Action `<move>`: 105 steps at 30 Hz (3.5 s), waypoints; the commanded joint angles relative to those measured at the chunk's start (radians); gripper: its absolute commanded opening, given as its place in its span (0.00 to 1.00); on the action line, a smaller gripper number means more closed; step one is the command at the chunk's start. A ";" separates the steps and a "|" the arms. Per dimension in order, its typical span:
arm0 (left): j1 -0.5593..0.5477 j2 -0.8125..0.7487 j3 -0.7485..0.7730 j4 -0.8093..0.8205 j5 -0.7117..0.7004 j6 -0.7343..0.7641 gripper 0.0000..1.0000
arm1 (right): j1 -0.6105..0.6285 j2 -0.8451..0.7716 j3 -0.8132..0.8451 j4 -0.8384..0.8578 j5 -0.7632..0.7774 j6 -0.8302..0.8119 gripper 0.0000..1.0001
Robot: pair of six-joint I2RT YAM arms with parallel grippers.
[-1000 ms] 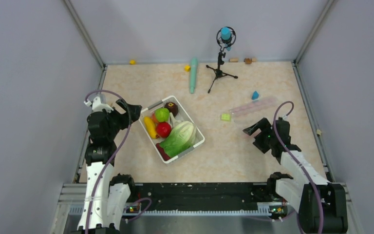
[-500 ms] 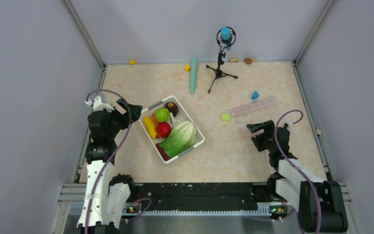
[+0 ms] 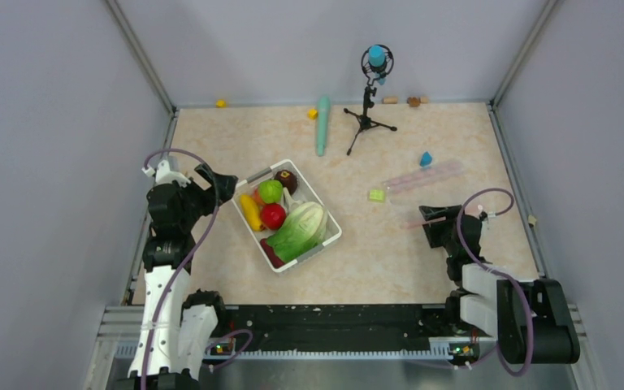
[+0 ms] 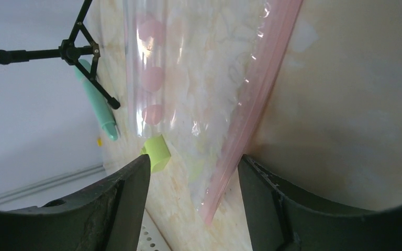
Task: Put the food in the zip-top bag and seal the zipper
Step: Pick up the zipper food storage bag at the center of the board, then open the zipper of the food storage bag at the center of the board.
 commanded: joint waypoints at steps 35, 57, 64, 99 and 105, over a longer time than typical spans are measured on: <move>-0.009 0.046 0.048 0.032 0.138 0.045 0.97 | 0.033 -0.401 0.222 -0.501 0.118 -0.471 0.00; -0.462 0.203 0.206 0.098 0.221 0.130 0.97 | 0.188 -0.247 0.798 -0.778 -0.687 -1.187 0.00; -0.505 0.203 0.180 0.215 0.330 0.075 0.97 | 0.387 -0.203 0.830 -0.795 -0.605 -1.294 0.00; -0.791 0.496 0.110 0.480 0.050 -0.172 0.63 | 0.731 0.020 0.802 -0.696 -0.477 -1.323 0.00; -0.798 0.489 0.081 0.505 0.072 -0.163 0.00 | 0.731 0.013 0.778 -0.665 -0.468 -1.293 0.00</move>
